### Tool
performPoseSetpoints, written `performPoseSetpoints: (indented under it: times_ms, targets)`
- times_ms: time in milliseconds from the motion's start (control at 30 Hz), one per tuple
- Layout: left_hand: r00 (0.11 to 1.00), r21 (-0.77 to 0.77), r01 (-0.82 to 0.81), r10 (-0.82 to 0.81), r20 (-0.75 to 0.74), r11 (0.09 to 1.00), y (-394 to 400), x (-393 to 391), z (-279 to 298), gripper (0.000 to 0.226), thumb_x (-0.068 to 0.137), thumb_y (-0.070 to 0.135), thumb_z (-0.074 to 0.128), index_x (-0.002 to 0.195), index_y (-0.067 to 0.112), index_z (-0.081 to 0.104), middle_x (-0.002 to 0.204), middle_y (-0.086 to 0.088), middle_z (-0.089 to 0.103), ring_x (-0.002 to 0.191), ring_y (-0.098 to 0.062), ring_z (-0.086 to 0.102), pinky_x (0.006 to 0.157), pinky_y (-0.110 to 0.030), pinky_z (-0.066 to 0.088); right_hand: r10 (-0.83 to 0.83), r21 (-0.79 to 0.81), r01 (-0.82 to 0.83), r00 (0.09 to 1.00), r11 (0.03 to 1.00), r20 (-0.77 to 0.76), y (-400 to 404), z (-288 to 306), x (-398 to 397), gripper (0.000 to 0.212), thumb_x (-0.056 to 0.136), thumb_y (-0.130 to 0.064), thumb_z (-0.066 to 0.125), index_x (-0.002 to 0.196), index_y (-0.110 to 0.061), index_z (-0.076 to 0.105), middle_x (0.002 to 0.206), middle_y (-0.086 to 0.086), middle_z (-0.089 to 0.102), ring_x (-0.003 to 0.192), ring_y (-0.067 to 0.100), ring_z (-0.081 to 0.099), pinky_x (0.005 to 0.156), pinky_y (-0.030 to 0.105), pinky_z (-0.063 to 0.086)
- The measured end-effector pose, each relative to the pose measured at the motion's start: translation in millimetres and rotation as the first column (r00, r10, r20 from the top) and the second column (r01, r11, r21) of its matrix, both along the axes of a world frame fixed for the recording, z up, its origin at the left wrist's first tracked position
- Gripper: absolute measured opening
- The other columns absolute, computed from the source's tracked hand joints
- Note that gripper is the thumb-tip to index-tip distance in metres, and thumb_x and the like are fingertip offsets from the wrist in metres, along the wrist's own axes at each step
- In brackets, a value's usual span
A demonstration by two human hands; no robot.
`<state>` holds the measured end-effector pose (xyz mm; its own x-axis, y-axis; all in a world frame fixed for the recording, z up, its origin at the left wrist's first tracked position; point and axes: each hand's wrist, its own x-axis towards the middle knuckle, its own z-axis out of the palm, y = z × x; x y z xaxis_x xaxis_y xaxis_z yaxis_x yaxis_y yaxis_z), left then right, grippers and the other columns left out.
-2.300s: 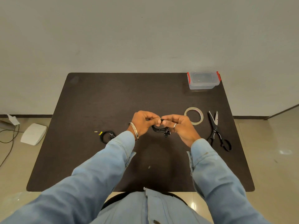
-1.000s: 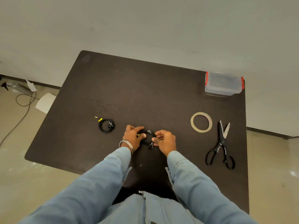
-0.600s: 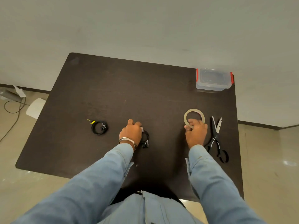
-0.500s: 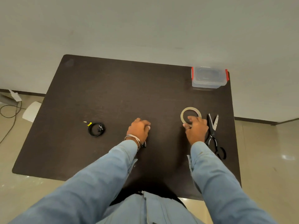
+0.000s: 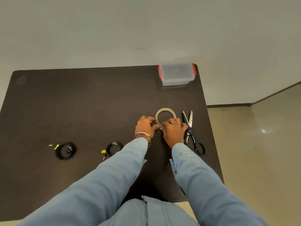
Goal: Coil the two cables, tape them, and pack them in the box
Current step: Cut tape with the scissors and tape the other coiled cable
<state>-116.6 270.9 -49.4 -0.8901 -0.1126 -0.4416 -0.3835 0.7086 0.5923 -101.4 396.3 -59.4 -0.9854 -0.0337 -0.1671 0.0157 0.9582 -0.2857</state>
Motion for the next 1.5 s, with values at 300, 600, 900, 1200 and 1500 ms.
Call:
performPoseSetpoints:
  times_ms: [300,600,900,1200,1500]
  targets:
    - [1.000,0.009,-0.028,0.028,-0.010,1.000,-7,-6,-4,0.009,0.087,0.024,0.063,0.091,0.020,0.070,0.102,-0.007,0.066,0.089,-0.026,0.064,0.085,-0.038,0.053,0.073,-0.042,-0.074,0.997,0.996,-0.024,4,2,-4,0.017,0.090,-0.018,0.058,0.102,-0.017,0.070,0.106,0.002,0.063,0.114,0.025,0.045,0.090,0.041,0.017]
    - [0.970,-0.096,0.242,-0.241,0.027,0.965,-49,-3,11,0.024,0.087,0.032,0.062,0.090,0.009,0.065,0.104,-0.005,0.057,0.091,-0.026,0.059,0.084,-0.038,0.050,0.244,0.112,-0.247,0.969,0.962,0.041,1,18,2,0.026,0.092,-0.013,0.053,0.115,-0.021,0.060,0.122,-0.001,0.057,0.124,0.020,0.040,0.104,0.049,0.016]
    - [0.990,0.097,0.084,-0.094,0.105,0.992,-99,7,10,0.010,0.084,0.009,0.058,0.076,0.011,0.064,0.078,-0.010,0.068,0.059,-0.020,0.060,0.064,-0.032,0.058,0.274,0.109,-0.283,0.957,0.953,0.094,3,15,14,0.029,0.092,-0.009,0.055,0.116,-0.022,0.061,0.125,-0.003,0.055,0.127,0.016,0.038,0.109,0.050,0.010]
    - [0.991,0.182,0.032,-0.055,0.119,0.983,-110,6,9,0.013,0.085,0.005,0.062,0.074,0.010,0.067,0.070,-0.009,0.067,0.053,-0.016,0.061,0.058,-0.024,0.057,0.327,0.114,-0.342,0.936,0.933,0.128,1,11,3,0.033,0.090,-0.003,0.055,0.120,-0.016,0.062,0.129,0.004,0.053,0.132,0.022,0.037,0.115,0.045,0.010]
    - [0.990,0.144,-0.009,-0.011,0.137,0.990,-103,11,2,0.007,0.083,0.015,0.067,0.077,0.013,0.065,0.071,-0.006,0.065,0.053,-0.019,0.061,0.059,-0.032,0.058,-0.537,-0.128,0.531,0.844,0.838,-0.013,14,19,50,0.030,0.090,-0.010,0.059,0.119,-0.010,0.060,0.128,0.016,0.050,0.120,0.035,0.043,0.101,0.046,0.035]
